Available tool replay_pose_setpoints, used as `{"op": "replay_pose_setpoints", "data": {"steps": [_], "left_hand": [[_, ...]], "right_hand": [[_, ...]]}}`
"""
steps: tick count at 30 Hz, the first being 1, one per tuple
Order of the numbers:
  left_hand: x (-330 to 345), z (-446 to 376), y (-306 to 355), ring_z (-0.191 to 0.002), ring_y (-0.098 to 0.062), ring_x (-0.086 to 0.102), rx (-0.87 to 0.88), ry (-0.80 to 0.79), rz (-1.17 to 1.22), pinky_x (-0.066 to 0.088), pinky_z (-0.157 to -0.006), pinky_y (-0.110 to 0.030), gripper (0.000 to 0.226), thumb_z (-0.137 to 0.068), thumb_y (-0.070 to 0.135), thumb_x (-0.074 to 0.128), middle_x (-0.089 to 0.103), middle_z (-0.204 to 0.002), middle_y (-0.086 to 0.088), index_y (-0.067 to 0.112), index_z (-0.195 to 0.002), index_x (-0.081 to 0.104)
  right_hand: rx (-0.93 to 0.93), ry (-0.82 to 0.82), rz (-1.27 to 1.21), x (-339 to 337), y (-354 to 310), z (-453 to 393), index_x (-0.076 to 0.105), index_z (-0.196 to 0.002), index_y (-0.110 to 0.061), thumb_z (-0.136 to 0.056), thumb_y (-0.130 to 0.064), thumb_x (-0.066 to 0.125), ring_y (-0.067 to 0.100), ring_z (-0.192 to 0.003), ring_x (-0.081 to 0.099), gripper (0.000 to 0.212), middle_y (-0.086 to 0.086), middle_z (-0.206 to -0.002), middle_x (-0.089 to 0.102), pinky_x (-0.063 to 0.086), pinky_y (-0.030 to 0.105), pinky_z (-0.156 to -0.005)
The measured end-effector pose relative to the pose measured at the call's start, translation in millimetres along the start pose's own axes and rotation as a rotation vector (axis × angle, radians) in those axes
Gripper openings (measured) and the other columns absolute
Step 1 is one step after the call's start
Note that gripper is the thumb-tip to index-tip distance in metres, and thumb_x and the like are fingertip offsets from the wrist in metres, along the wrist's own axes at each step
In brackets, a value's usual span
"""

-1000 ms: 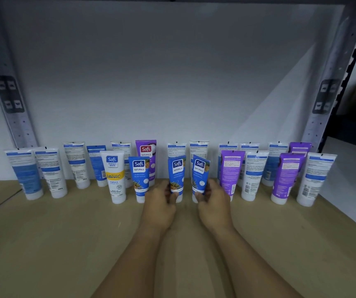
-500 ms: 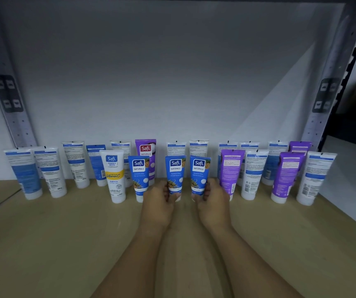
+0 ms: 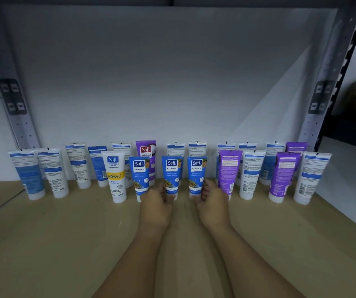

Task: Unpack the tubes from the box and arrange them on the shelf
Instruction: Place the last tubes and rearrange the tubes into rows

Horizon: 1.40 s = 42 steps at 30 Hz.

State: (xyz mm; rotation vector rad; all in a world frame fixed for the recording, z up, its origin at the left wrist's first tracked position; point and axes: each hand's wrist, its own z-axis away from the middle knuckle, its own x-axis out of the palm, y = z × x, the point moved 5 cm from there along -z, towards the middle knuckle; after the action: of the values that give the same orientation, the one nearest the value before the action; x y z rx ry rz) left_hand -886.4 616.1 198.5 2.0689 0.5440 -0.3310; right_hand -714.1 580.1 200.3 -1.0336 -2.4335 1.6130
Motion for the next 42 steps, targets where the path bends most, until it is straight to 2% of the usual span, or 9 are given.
{"op": "replay_pose_setpoints", "data": {"steps": [5,7,11,15,18,20,28,36,42], "left_hand": [[-6,20,9,-0.081,-0.02,0.067,-0.07,0.032,-0.074,0.054,-0.07,-0.033,0.014,-0.083,0.004,0.061,0.072,-0.084,-0.004,0.009,-0.093,0.07],[-1,30,17,-0.084,-0.022,0.068,-0.104,0.021,-0.08,0.05,-0.07,-0.028,0.017,-0.081,0.001,0.059,0.074,-0.087,-0.006,0.005,-0.091,0.072],[22,46,50,-0.086,-0.021,0.068,-0.12,-0.045,0.014,0.049,-0.076,-0.024,0.021,-0.077,-0.002,0.061,0.073,-0.089,-0.005,0.006,-0.094,0.071],[54,56,82,-0.085,-0.02,0.068,-0.098,-0.108,0.082,0.048,-0.076,-0.022,0.025,-0.078,-0.002,0.061,0.073,-0.088,-0.005,0.006,-0.1,0.068],[78,55,96,-0.085,-0.021,0.067,-0.025,-0.12,0.124,0.055,-0.079,-0.037,0.029,-0.079,0.006,0.062,0.071,-0.089,-0.004,0.011,-0.107,0.062],[90,51,103,-0.096,-0.017,0.066,0.023,-0.114,0.147,0.055,-0.084,-0.034,0.037,-0.081,0.01,0.063,0.071,-0.103,0.0,0.017,-0.118,0.059],[122,22,100,-0.098,-0.015,0.064,0.025,-0.021,0.121,0.056,-0.083,-0.034,0.037,-0.083,0.03,0.07,0.068,-0.108,0.001,0.021,-0.118,0.059],[128,16,98,-0.124,-0.027,0.05,-0.008,-0.008,-0.019,0.051,-0.095,-0.037,0.048,-0.089,0.029,0.071,0.052,-0.131,-0.012,0.012,-0.13,0.053],[126,19,98,-0.098,-0.025,0.061,0.019,-0.004,-0.017,0.051,-0.075,-0.03,0.031,-0.087,0.026,0.065,0.063,-0.106,-0.009,0.011,-0.113,0.06]], "right_hand": [[0.028,-0.026,0.053,-19,-10,17,0.062,-0.121,-0.008,-0.079,0.006,0.066,0.008,-0.091,0.065,0.045,-0.002,-0.101,0.069,0.056,0.03,-0.088],[0.067,-0.022,0.072,-32,-8,23,0.065,-0.113,-0.009,-0.077,0.006,0.065,0.002,-0.081,0.061,0.039,-0.008,-0.089,0.065,0.055,0.025,-0.084],[0.111,0.038,0.152,-70,1,33,0.068,-0.101,-0.011,-0.074,0.006,0.063,0.004,-0.072,0.06,0.033,-0.001,-0.084,0.067,0.047,0.006,-0.07],[0.142,0.132,0.2,-110,15,32,0.066,-0.1,-0.01,-0.071,0.008,0.061,0.016,-0.074,0.063,0.035,0.001,-0.08,0.066,0.048,0.017,-0.071],[0.125,0.208,0.25,-134,20,26,0.062,-0.115,-0.005,-0.073,0.008,0.063,0.023,-0.094,0.064,0.045,0.008,-0.097,0.068,0.042,0.018,-0.081],[0.094,0.246,0.239,-143,21,20,0.061,-0.12,-0.004,-0.074,0.008,0.063,0.021,-0.103,0.061,0.048,0.006,-0.107,0.066,0.037,0.016,-0.085],[0.049,0.192,0.151,-128,44,-19,0.06,-0.119,-0.015,-0.073,-0.011,0.081,0.015,-0.106,0.063,0.052,0.0,-0.115,0.067,0.048,0.021,-0.085],[0.066,0.214,0.141,-124,51,-30,0.062,-0.114,-0.009,-0.073,-0.012,0.083,0.017,-0.102,0.065,0.047,0.006,-0.112,0.069,0.044,0.017,-0.078],[0.031,0.137,0.115,-123,55,-27,0.058,-0.117,-0.014,-0.077,-0.002,0.073,0.013,-0.102,0.064,0.045,0.001,-0.111,0.068,0.043,0.009,-0.074]]}}
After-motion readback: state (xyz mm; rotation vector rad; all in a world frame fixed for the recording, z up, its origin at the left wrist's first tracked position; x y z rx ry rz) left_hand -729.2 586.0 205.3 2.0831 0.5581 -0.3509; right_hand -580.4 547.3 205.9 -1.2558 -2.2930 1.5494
